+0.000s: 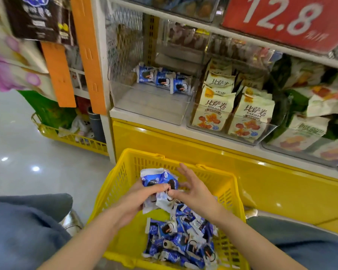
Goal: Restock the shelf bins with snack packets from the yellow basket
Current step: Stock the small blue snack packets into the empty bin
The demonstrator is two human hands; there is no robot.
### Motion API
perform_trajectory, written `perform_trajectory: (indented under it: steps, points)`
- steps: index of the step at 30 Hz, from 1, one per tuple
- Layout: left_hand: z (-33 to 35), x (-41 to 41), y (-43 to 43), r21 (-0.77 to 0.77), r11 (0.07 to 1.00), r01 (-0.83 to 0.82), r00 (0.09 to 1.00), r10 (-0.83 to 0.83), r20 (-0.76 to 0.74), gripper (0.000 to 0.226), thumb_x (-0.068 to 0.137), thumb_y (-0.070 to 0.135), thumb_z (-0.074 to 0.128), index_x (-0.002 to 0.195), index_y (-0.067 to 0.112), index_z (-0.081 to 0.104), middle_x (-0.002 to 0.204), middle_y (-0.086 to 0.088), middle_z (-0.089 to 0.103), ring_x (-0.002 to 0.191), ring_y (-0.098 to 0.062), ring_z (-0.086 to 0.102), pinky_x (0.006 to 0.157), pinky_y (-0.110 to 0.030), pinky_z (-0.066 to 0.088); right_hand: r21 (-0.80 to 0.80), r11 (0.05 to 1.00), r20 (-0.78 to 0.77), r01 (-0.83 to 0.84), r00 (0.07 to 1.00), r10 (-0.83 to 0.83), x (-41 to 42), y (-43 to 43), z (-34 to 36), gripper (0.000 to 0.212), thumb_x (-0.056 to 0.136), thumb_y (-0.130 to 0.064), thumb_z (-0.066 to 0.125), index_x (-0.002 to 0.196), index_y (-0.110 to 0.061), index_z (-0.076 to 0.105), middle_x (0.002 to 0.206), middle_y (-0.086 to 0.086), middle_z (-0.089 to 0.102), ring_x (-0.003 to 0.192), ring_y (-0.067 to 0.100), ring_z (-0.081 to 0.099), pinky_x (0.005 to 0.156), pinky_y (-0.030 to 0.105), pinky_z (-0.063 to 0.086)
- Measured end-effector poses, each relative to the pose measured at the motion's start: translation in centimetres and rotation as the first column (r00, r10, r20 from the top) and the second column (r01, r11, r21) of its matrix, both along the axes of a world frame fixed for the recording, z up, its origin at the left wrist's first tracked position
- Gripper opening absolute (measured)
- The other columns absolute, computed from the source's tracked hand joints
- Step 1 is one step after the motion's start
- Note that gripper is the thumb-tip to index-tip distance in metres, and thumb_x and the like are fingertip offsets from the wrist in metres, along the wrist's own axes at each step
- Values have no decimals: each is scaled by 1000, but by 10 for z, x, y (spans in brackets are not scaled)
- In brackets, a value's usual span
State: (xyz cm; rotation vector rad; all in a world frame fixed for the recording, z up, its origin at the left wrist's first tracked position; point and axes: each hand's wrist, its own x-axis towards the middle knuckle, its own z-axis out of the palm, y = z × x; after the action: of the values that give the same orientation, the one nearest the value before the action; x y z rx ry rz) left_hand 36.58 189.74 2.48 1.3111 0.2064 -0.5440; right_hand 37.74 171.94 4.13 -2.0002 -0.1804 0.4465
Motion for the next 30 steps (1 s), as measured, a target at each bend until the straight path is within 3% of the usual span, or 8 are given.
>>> perform_trajectory:
  steps: [2, 5, 9, 11, 14, 22, 26, 30]
  points:
    - [18, 9, 12, 11, 996, 83, 996, -84, 17, 62, 60, 33, 79, 117, 18, 60, 103, -3, 72, 95, -18, 69, 71, -25, 55, -20, 998, 3, -56, 998, 56, 7, 6, 17, 92, 77, -33, 72, 148, -31, 14, 146, -14, 35, 118, 9, 50, 92, 28, 51]
    - [44, 23, 27, 38, 997, 62, 991, -66, 119, 57, 63, 32, 77, 116, 20, 60, 103, -1, 72, 96, -16, 68, 72, -22, 54, 122, 992, -104, 33, 994, -20, 17, 19, 40, 87, 80, -26, 70, 148, -22, 15, 143, -8, 40, 112, 9, 58, 78, 19, 54]
    - [68, 40, 40, 79, 996, -45, 977, 27, 210, 69, 59, 32, 82, 122, 15, 57, 108, -4, 70, 101, -19, 66, 90, -36, 52, 182, 983, -169, 26, 986, 5, 33, 41, 65, 37, 89, -21, 61, 125, -16, 55, 123, 3, 63, 106, 10, 63, 85, 22, 54]
    - [75, 50, 45, 55, 993, -105, 972, 91, 218, 73, 59, 30, 77, 126, 13, 53, 112, -6, 68, 103, -21, 65, 96, -41, 48, 197, 978, -150, 65, 988, -35, 41, 51, 75, 30, 89, -21, 61, 119, -17, 58, 112, 0, 69, 99, 8, 66, 78, 17, 54]
    - [84, 68, 54, 17, 978, -210, 958, 202, 203, 65, 68, 30, 75, 127, 14, 52, 115, -9, 66, 109, -26, 62, 101, -47, 43, 228, 964, -86, 138, 989, -122, 61, 65, 91, 27, 87, -25, 63, 113, -21, 59, 105, -4, 71, 90, 3, 67, 62, 11, 49]
    - [107, 114, 86, -103, 917, -385, 900, 398, 177, 43, 82, 26, 67, 122, 15, 56, 105, -11, 62, 93, -23, 55, 82, -34, 47, 170, 956, 238, 240, 931, -276, 170, 88, 138, 14, 90, -26, 59, 103, -21, 61, 106, 3, 69, 93, 13, 64, 80, 24, 48]
    - [120, 131, 98, -124, 885, -449, 864, 465, 195, 36, 84, 22, 67, 115, 8, 56, 83, -19, 57, 77, -24, 52, 71, -28, 45, -16, 943, 321, 334, 894, -311, 245, 105, 137, 33, 87, -22, 64, 118, -11, 57, 111, 3, 62, 101, 18, 58, 93, 37, 47]
    - [122, 142, 111, -181, 861, -475, 840, 505, 197, 48, 84, 16, 65, 129, 16, 50, 87, -19, 57, 91, -33, 57, 97, -46, 46, -321, 910, 351, 261, 925, -142, 303, 124, 119, 39, 85, -16, 66, 121, -3, 58, 116, 16, 61, 93, 21, 54, 84, 35, 49]
